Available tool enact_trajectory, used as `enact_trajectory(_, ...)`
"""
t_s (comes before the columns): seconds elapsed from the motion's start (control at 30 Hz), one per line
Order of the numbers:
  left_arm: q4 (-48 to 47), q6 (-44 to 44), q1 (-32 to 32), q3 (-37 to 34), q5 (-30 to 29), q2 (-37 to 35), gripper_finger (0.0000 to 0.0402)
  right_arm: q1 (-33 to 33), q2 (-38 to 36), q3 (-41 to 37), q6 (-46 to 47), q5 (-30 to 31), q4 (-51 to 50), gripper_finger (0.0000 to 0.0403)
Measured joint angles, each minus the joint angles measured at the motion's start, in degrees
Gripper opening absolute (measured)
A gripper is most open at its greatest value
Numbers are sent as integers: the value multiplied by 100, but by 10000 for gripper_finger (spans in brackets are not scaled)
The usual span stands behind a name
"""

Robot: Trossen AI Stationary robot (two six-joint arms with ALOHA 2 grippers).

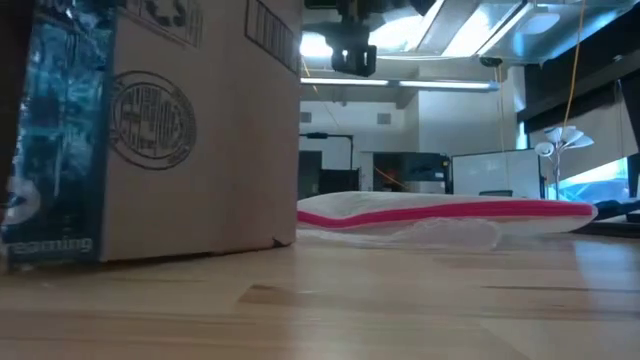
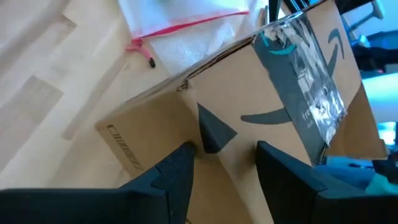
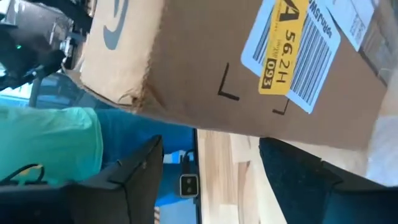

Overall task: Unpack boxes
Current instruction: Break down the cardboard box with the gray cutter until it is fully flat

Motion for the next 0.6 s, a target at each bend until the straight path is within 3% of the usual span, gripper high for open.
enact_trajectory(0.37, -286, 601, -10, 300, 38, 16, 161, 254, -583, 6, -946, -177, -1272, 198)
enact_trajectory(0.6, -588, 1140, -7, 863, -179, 9, 161, 987, -1192, 11, -1874, 1386, -3398, 195)
